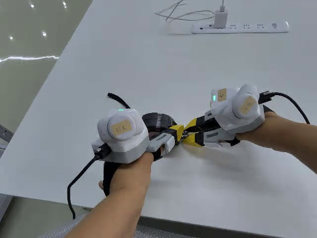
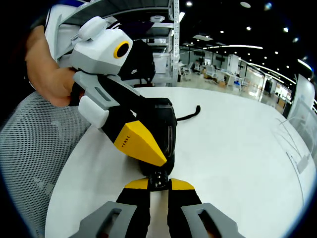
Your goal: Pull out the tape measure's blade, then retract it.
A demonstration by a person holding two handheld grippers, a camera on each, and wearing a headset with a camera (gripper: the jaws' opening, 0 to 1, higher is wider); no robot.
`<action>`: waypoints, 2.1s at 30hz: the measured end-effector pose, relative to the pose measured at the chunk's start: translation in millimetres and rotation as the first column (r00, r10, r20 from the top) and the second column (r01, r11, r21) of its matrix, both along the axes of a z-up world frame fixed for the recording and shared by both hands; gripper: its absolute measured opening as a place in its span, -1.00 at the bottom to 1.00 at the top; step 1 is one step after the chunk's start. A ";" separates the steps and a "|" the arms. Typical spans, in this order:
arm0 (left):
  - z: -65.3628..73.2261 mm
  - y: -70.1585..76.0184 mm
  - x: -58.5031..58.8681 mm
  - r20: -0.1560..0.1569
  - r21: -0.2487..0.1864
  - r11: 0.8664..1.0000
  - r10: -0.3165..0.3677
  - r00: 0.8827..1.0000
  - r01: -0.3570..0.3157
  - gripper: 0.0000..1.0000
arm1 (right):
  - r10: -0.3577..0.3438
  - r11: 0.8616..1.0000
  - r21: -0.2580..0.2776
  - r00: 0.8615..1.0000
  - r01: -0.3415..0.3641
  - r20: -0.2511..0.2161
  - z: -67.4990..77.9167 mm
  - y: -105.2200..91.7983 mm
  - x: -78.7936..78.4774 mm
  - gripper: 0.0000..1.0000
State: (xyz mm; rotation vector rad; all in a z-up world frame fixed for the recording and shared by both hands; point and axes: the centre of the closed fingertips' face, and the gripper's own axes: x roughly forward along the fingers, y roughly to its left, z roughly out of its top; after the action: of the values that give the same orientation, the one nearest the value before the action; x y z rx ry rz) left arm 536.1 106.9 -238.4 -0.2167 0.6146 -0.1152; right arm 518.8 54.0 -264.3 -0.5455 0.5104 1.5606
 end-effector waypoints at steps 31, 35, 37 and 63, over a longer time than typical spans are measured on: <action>1.7 -0.7 -0.7 0.011 -0.001 1.000 -0.004 1.000 0.004 0.21 | -0.094 0.996 -0.003 0.995 0.094 -0.028 3.8 -13.6 3.1 -0.49; 2.7 -0.1 0.1 0.020 -0.008 1.000 0.001 1.000 -0.001 0.23 | -0.107 0.994 0.009 0.994 0.107 -0.025 9.3 -16.7 1.0 -0.44; 3.2 0.2 0.5 0.027 -0.011 1.000 -0.002 1.000 0.002 0.24 | -0.131 0.991 0.004 0.991 0.132 -0.033 10.9 -19.1 1.3 -0.40; 16.2 2.8 -16.7 0.029 0.128 0.961 -0.249 0.968 0.244 0.75 | -0.380 0.923 0.024 0.921 0.383 -0.091 30.5 -63.4 -13.9 0.05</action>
State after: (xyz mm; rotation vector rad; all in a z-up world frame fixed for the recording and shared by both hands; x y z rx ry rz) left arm 519.4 109.7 -222.2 -0.0161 0.6000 -0.3211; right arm 504.9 -9.4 -233.8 -0.3236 0.6091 1.2199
